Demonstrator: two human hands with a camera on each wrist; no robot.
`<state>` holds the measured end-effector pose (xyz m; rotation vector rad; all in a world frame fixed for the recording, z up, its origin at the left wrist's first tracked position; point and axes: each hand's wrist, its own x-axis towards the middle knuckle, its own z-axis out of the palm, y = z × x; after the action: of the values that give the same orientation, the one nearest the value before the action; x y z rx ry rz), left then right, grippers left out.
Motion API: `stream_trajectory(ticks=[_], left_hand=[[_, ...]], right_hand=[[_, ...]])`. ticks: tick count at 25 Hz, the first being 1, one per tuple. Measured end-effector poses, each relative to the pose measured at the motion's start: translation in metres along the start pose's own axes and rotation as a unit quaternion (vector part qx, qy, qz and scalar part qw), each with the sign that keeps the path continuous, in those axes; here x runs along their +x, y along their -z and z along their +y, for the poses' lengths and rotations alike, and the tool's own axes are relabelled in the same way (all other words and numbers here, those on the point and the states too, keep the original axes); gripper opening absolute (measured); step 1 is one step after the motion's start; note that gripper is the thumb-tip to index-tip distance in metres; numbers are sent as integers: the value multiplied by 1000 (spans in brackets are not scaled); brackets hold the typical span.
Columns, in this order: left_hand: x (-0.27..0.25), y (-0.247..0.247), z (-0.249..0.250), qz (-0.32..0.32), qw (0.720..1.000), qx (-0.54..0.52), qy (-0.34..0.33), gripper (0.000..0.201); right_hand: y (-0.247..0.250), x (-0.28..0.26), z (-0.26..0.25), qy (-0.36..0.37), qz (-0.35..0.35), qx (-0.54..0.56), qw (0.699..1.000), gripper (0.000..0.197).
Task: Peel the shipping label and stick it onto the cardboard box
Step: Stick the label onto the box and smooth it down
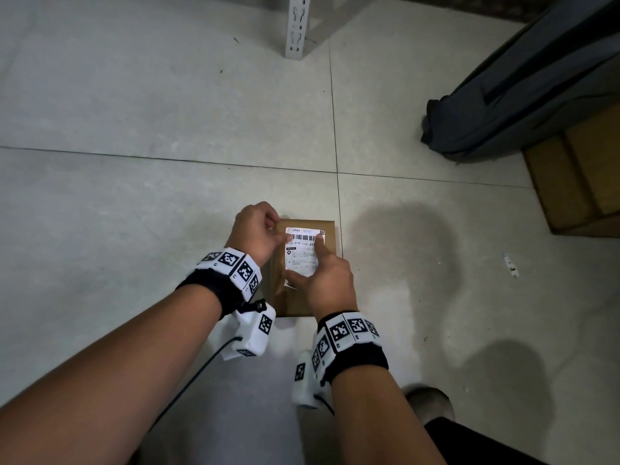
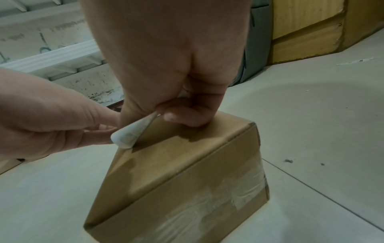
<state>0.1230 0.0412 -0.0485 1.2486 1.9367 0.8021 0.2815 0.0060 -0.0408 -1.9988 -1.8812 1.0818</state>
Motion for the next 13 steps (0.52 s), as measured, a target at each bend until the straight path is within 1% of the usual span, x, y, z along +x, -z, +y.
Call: stream_trajectory(ticks=[2,5,7,9,11,13], left_hand=[[-3,-1,0,-9,1000,5,-11,33],[-6,-3,1,-19,999,11,-28,29],[-10,-7,1,-18,995,48,-90,28],[-14,-13,-1,-24,984,96,-149,27],[-15,-18,-4,-42,978,124,-161,24],[-15,-17,-5,-79,977,130,-149,21]], right_hand=[[3,1,-2,-1,-19,-2,1000,99],[4,1,-3,-6,-45,-47,998,101],[4,0,-3,-8,-45,-64,997,102],[2,0,-4,-6,-43,-67,997,103],[1,0,-5,-10,-43,-83,996,102],[5,-3,-7,-12,-40,-100,994,98]])
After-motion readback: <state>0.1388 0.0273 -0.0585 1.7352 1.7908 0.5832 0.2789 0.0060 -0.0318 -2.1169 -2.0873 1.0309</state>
